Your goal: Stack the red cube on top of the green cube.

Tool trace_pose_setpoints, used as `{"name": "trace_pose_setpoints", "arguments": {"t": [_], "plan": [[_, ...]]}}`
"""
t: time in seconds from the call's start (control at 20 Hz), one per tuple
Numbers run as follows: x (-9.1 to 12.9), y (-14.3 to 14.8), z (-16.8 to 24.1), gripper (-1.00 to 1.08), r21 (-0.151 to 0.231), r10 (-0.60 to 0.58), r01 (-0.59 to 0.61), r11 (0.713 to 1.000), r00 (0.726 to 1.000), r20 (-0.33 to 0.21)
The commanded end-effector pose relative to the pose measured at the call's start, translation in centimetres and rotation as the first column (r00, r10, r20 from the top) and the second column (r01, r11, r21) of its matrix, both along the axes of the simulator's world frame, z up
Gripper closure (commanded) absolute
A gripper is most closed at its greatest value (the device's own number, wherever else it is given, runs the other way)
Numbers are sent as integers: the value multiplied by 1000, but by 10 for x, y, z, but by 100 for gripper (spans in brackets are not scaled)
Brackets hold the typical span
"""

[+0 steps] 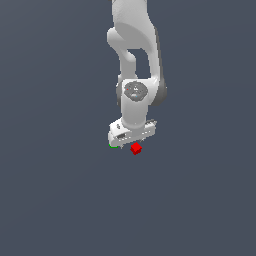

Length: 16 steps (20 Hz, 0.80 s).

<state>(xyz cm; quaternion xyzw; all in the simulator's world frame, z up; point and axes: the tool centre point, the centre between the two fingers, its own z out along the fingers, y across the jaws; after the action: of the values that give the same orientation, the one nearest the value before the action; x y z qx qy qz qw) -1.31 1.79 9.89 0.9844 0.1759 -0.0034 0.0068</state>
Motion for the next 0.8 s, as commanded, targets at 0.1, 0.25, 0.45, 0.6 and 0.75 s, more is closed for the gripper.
{"name": "trace_pose_setpoints", "arguments": {"t": [0.1, 0.25, 0.45, 0.6, 0.75], "plan": [[-6, 12, -14, -92, 8, 118, -118, 993, 993, 2], [-10, 18, -21, -92, 11, 175, -175, 985, 985, 3], [-14, 22, -27, -92, 14, 226, -226, 974, 974, 4], [-15, 24, -30, -92, 16, 246, -246, 969, 969, 5], [-16, 25, -30, -92, 16, 250, -250, 968, 968, 5]]}}
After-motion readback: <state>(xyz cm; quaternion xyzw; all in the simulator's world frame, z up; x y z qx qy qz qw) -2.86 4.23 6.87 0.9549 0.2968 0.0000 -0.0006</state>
